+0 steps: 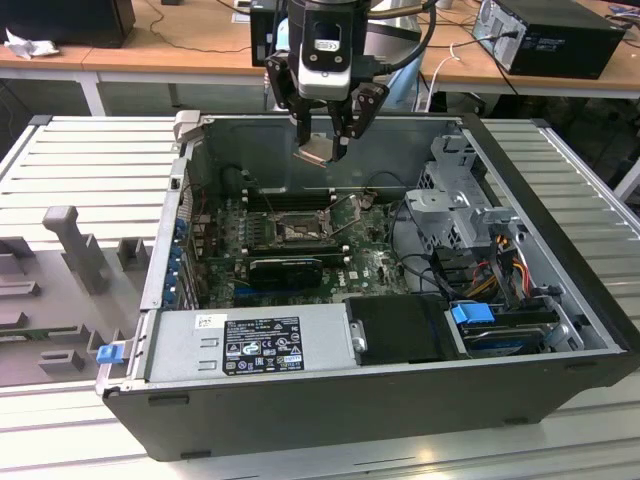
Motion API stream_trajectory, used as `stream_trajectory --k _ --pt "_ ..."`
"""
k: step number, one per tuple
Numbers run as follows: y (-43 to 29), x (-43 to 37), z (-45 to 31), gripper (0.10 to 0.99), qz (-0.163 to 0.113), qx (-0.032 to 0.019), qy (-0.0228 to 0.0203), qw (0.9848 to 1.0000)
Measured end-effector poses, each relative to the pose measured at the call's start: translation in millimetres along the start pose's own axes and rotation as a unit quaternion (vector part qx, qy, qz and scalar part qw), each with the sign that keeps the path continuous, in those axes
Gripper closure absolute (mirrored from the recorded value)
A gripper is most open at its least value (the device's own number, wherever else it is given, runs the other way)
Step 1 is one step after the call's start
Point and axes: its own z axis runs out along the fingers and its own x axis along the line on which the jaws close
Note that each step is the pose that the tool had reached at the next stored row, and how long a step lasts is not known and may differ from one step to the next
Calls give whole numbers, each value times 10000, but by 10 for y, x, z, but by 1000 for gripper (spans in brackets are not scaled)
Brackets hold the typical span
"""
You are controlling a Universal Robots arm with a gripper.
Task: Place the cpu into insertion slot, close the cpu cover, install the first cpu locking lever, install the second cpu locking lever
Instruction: 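Place the cpu into insertion slot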
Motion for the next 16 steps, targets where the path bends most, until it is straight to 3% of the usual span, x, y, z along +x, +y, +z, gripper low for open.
stream_trajectory --k 16 --pt "0 0 1 561 155 -3 -13 9999"
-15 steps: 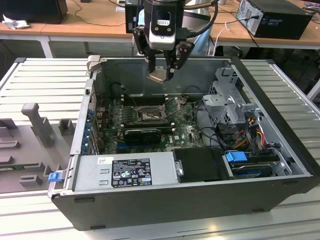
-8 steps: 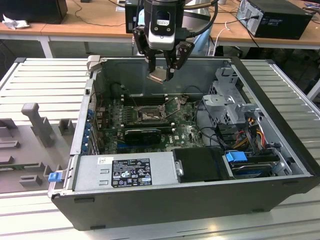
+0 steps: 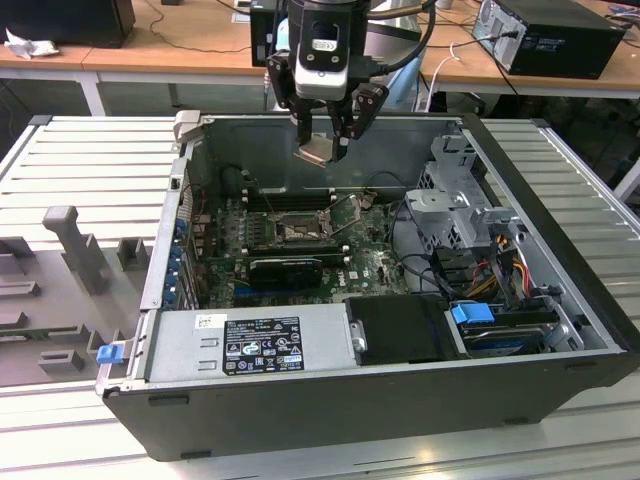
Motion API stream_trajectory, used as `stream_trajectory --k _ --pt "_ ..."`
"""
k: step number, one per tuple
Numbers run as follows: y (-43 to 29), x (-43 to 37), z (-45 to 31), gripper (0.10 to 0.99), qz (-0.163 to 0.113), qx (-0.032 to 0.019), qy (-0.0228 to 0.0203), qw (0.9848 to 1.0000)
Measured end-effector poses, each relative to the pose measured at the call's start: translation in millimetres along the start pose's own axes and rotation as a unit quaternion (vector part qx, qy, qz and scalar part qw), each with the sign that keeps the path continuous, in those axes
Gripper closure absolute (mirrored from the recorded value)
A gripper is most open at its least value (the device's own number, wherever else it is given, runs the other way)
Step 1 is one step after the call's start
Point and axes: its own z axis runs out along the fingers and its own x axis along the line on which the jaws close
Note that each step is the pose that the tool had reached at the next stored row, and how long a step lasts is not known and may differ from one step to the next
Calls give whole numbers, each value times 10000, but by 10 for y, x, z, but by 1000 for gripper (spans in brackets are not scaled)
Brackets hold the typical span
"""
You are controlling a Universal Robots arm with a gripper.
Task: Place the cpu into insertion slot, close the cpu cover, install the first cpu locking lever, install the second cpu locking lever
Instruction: 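Place the cpu into insertion slot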
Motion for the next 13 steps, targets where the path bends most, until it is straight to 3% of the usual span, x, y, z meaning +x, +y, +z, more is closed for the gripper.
stream_trajectory --k 11,13 --pt "0 0 1 561 283 -5 -24 9996" --pt "0 0 2 561 501 -9 -43 9987"
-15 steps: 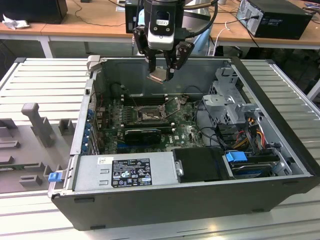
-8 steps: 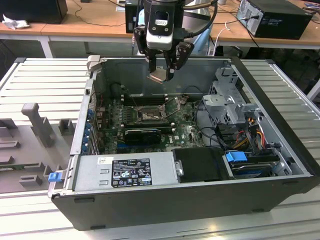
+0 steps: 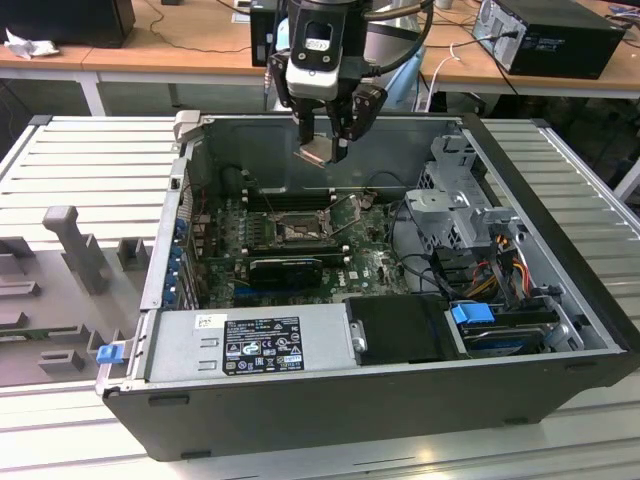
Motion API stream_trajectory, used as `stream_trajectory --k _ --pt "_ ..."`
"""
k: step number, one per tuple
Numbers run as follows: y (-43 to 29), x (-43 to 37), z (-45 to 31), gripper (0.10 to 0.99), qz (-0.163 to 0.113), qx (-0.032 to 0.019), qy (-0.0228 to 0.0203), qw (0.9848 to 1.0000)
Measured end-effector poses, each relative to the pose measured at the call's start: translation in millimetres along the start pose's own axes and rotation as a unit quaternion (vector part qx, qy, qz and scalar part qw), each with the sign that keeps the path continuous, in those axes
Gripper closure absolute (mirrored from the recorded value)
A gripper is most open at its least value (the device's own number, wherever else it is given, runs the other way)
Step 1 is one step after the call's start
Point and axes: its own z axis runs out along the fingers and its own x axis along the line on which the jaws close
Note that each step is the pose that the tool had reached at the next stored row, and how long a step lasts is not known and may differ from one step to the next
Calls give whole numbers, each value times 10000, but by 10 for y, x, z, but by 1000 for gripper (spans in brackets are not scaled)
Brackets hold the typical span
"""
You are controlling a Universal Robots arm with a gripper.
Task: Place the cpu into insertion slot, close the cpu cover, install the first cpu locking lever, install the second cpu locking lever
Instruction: 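Place the cpu into insertion slot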
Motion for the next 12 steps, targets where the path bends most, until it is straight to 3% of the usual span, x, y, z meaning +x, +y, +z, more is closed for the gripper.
stream_trajectory --k 4,12 --pt "0 0 1 561 347 -6 -29 9994" --pt "0 0 1 561 429 -8 -36 9991"
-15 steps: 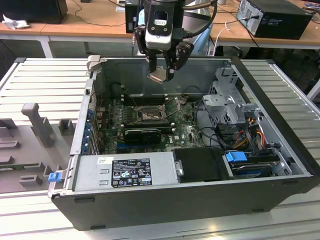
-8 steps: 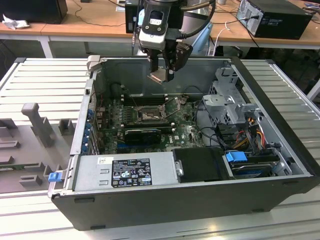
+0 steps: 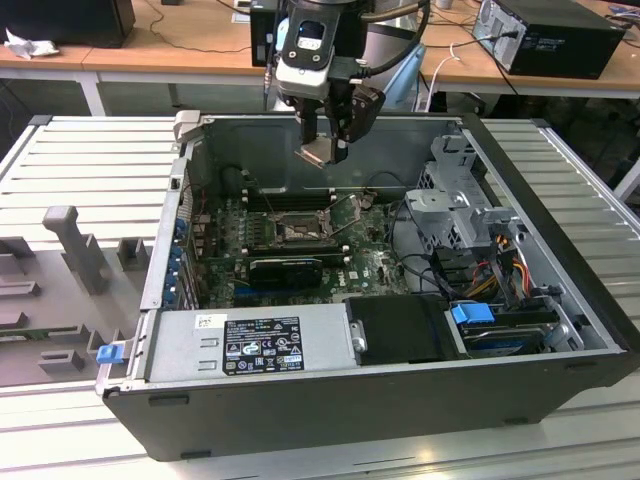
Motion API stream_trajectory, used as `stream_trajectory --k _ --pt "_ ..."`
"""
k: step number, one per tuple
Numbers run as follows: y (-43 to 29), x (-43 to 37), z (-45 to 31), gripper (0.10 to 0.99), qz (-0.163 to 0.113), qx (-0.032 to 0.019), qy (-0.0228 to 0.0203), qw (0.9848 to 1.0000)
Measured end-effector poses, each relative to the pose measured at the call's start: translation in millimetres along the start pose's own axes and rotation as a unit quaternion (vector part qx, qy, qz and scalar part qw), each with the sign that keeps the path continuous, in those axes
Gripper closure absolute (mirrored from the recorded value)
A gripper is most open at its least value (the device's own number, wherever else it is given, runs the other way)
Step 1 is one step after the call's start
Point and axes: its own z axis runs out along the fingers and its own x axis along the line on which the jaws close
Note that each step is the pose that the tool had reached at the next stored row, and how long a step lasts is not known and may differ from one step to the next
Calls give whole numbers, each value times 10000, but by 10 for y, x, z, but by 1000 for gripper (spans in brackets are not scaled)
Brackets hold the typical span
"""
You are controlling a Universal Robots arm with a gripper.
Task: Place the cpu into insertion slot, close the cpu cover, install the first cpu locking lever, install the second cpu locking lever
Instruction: 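Place the cpu into insertion slot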
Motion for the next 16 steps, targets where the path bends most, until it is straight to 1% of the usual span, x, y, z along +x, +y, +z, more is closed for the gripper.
stream_trajectory --k 16 --pt "-3 -1 38 561 43 1 -2 10000"
